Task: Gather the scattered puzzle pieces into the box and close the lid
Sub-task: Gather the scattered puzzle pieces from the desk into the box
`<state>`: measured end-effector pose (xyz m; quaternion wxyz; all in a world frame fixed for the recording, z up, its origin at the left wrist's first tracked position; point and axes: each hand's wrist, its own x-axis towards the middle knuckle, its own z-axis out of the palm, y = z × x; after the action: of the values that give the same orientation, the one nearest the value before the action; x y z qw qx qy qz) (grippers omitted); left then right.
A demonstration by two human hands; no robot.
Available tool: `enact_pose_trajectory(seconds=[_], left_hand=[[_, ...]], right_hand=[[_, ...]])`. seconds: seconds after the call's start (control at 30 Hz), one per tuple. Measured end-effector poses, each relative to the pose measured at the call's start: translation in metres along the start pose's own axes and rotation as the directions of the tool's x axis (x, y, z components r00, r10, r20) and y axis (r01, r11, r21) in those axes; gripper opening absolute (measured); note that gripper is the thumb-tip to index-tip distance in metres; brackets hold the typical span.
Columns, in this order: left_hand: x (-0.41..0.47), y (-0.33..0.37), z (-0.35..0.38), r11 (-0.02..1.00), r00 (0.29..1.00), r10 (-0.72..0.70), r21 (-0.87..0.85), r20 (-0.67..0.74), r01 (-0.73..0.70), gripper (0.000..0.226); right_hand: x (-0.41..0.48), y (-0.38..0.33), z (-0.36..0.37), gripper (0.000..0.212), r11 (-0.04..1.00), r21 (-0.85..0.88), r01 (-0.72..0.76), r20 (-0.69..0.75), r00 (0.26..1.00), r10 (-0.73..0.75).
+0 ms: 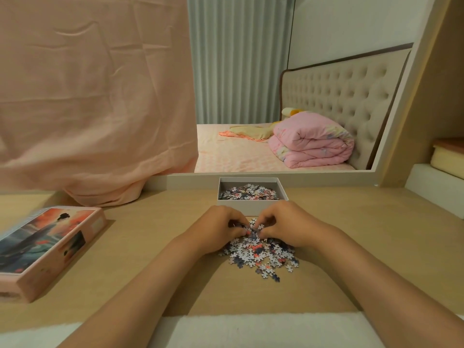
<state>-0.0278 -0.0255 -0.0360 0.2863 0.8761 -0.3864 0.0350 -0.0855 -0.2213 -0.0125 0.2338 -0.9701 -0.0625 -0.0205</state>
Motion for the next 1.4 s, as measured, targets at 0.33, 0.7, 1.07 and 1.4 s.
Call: enact_pose_trajectory(seconds=[0.33, 0.7, 1.07, 1.4], left_hand=[[0.054, -0.006, -0.030, 0.984, 0.980, -0.111, -0.157, -0.162, 0.085, 0.012], [0.079, -0.028, -0.014, 0.992, 0.980, -0.120, -0.050, -0.160, 0.113, 0.031], [0.065, -0.028, -0.021, 0.982, 0.998, -0.067, 0.178, -0.013, 0.068, 0.030], [0.040, 0.004, -0.037, 0.981, 0.991, -0.057, 0.191, 0.120, 0.033, 0.011]], right_hand=[[0.044, -0.002, -0.035, 0.010, 0.976, 0.217, 0.006, -0.237, 0.970, 0.046], [0.078, 0.023, -0.016, 0.028, 0.993, 0.116, -0.023, -0.322, 0.945, 0.059], [0.065, 0.017, -0.016, 0.021, 0.998, -0.026, 0.063, -0.197, 0.978, -0.067], [0.035, -0.013, -0.035, 0.027, 0.997, -0.033, 0.065, 0.103, 0.993, -0.062]])
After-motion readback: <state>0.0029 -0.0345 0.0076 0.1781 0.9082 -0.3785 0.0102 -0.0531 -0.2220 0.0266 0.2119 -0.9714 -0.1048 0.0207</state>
